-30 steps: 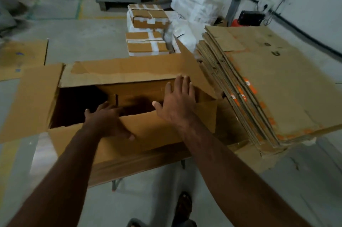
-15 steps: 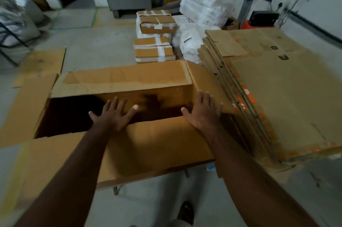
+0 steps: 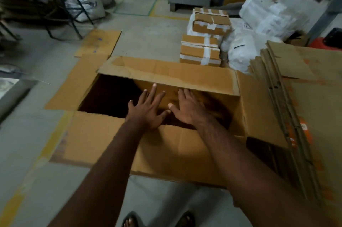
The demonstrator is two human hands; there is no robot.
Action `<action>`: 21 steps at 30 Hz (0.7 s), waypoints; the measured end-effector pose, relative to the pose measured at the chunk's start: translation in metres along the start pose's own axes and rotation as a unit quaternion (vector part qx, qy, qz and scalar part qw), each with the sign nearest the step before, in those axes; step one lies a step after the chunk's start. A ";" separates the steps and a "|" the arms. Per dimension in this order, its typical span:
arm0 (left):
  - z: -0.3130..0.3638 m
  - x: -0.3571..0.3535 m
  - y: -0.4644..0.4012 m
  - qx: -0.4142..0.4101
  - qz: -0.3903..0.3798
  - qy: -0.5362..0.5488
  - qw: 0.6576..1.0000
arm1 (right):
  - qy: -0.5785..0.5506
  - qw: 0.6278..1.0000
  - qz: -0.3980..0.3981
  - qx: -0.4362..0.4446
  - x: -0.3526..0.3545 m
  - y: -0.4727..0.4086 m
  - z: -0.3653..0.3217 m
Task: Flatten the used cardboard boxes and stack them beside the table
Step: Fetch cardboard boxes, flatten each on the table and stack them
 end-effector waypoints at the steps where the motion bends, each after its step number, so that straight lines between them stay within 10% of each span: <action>1: 0.000 0.001 0.001 -0.003 0.003 0.004 1.000 | 0.019 0.999 0.026 0.008 0.010 -0.007 -0.003; 6: -0.001 0.002 -0.003 -0.019 -0.004 0.018 1.000 | 0.103 0.985 0.137 0.002 0.076 -0.062 -0.010; 21: 0.000 0.001 -0.013 -0.026 -0.010 -0.008 1.000 | 0.063 0.993 0.066 -0.072 0.070 -0.121 0.017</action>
Point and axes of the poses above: each hand's wrist, its own y-axis away from the middle knuckle, its own x-axis out of the back of the hand, z = x × y, the point moved 6 cm from there along -y, towards the middle knuckle, and after that the axes turned 6 degrees about -z, right-handed, at the moved point
